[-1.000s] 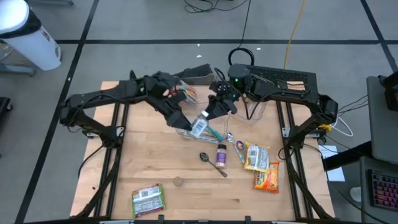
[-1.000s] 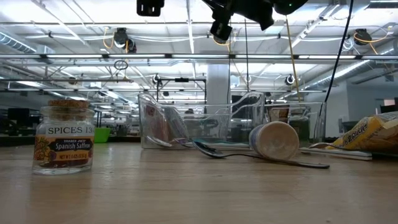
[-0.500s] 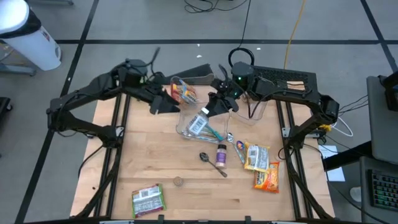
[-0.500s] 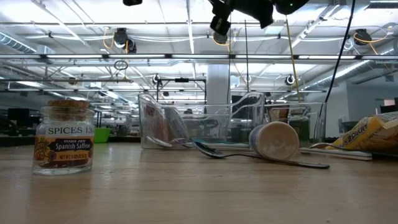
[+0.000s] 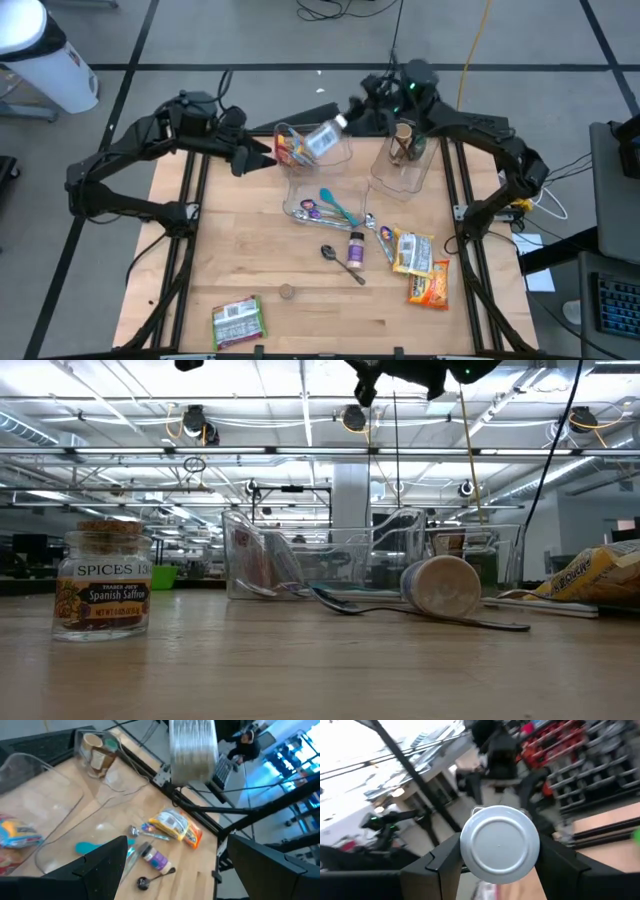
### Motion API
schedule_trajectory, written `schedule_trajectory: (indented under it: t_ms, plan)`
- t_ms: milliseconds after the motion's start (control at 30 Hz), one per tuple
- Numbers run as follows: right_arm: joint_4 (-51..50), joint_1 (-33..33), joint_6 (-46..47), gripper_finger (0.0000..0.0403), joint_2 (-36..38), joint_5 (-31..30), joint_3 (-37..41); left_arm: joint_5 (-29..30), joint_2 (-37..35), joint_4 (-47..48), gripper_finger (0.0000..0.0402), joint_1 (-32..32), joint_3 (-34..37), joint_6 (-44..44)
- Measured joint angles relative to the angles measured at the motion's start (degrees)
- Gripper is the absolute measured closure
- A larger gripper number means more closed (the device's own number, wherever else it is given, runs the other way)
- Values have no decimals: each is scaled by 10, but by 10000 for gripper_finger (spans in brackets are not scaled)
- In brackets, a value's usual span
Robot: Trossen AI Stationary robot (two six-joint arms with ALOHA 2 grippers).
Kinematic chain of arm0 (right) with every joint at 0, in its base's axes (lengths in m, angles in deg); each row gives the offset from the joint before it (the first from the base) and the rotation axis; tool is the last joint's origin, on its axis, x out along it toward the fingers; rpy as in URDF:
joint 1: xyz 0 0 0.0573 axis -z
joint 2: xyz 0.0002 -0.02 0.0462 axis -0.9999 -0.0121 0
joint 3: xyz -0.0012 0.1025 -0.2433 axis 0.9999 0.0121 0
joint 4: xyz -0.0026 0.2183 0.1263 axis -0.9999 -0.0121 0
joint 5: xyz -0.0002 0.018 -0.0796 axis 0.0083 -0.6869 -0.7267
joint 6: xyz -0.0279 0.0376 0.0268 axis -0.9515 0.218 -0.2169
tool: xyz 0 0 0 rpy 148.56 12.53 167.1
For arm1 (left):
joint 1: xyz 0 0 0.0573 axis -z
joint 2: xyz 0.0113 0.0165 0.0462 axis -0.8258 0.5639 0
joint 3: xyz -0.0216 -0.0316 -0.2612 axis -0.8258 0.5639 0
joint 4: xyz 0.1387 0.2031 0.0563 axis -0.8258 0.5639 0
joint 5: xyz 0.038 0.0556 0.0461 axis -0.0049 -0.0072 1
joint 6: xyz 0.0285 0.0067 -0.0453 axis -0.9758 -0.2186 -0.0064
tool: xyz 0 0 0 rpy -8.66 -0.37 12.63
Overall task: Pick & Place Food Item
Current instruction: Put the white seasoning bottle into the top right transparent bin
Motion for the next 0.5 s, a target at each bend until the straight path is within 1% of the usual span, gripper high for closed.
schedule_trajectory:
  t_ms: [100,200,267,400,500]
  plan:
    - [-29,33,-24,205,0,0,-30,6,1,10,50,-7,0,1]
    - [-78,68,-70,205,6,-6,-49,11,2,14,50,-9,0,1]
    - [-125,89,-122,205,11,-37,-55,15,0,13,50,-12,0,1]
    - [-215,126,-229,205,13,-173,-55,16,1,14,50,-20,0,1]
    - [-263,144,-332,205,16,-303,-54,16,1,13,50,-27,0,5]
